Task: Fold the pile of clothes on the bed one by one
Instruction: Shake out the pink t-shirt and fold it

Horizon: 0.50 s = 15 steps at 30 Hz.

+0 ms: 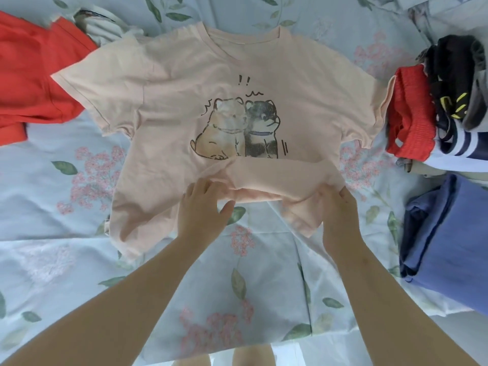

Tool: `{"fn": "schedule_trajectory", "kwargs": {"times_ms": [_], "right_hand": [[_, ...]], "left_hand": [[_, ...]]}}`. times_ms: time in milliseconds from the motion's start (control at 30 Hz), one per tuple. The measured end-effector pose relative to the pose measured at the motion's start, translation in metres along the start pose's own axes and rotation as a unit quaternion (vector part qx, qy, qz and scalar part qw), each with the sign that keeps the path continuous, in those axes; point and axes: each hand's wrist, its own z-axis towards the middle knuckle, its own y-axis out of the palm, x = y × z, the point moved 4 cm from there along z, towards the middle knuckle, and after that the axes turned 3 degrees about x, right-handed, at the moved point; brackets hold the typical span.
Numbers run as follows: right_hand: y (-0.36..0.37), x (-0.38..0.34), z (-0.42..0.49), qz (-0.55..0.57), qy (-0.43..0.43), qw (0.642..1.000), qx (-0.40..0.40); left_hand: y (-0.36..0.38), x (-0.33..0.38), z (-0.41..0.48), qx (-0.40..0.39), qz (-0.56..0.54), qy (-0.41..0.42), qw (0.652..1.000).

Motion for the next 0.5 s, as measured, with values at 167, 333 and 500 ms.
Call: {"fn": "schedule_trajectory", "kwargs": {"times_ms": [167,333,500], "right_hand": [[-0.015,-0.002,-0.035,0.161,0.166,0.972,-0.045],[-0.042,0.001,-0.082,0.185,0.215,0.956,-0.071],[-0.077,0.027,-0.110,0.131,0.210,0.965,-0.085]], "left_hand": [[0.020,0.039,-0.057,-0.213,-0.487,-0.495,0.688],[0.017,0.066,-0.073,-0.137,-0.772,-0.503,0.364],[0.007,0.050,-0.086,-0.084,-0.768,-0.505,0.385]]}}
